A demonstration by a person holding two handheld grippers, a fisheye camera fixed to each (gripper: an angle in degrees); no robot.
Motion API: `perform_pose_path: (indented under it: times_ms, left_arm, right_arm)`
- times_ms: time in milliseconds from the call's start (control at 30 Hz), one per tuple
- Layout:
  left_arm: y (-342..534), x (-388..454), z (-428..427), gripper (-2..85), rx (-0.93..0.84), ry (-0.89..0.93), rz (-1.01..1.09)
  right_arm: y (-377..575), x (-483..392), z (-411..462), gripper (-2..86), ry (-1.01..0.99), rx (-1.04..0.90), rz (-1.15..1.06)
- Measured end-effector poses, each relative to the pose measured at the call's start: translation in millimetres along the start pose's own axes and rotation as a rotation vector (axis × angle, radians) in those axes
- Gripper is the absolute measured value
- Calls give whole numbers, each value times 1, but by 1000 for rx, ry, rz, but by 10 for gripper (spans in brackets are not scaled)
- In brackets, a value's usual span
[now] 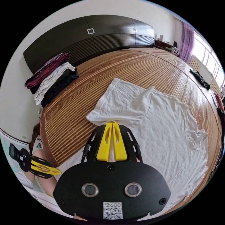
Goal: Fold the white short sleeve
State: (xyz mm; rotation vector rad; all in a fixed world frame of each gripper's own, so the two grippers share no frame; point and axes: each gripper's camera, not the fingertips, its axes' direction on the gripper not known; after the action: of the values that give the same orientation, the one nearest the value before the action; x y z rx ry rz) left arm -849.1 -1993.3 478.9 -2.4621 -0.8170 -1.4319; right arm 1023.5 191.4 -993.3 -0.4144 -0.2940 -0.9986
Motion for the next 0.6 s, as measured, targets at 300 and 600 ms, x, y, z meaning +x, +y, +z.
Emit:
perform_pose_path:
  times_ms: [300, 600]
  left_arm:
    - [10, 25, 21, 1, 37, -86, -9]
    - [2, 83, -7, 2, 161, -337, 64]
  right_arm:
    - [13, -18, -16, -9, 8, 81, -42]
    - [126, 10, -186, -9, -347, 584, -85]
